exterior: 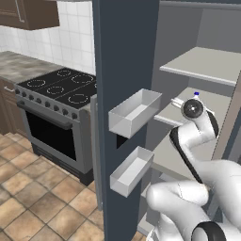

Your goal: Take the bottled waters from the counter and place them in the freezer to freeze. Close the freezer door after placing the bottles.

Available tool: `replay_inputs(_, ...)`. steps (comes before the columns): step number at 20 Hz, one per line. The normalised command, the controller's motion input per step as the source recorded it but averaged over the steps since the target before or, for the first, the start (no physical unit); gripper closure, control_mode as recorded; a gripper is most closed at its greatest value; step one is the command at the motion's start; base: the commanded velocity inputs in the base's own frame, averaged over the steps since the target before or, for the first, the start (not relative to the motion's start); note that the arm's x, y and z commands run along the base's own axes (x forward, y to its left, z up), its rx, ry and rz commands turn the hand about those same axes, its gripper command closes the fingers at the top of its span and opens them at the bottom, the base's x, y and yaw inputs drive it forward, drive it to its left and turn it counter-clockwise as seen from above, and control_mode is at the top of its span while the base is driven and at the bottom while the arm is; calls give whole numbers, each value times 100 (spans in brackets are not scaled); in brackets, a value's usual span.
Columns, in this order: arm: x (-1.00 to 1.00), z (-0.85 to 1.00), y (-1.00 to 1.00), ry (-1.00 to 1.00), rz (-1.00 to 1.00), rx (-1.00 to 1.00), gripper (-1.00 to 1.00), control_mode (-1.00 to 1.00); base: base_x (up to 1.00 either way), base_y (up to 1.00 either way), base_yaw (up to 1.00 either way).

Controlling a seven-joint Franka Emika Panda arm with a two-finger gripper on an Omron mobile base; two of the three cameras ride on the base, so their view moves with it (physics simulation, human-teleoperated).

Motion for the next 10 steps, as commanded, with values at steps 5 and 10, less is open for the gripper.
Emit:
replay_inputs(5,-66,45,38,0,7,14,-100,-100,0,0,0)
replay_inputs(10,-84,47,39,1,8,9,-100,-100,0,0,0)
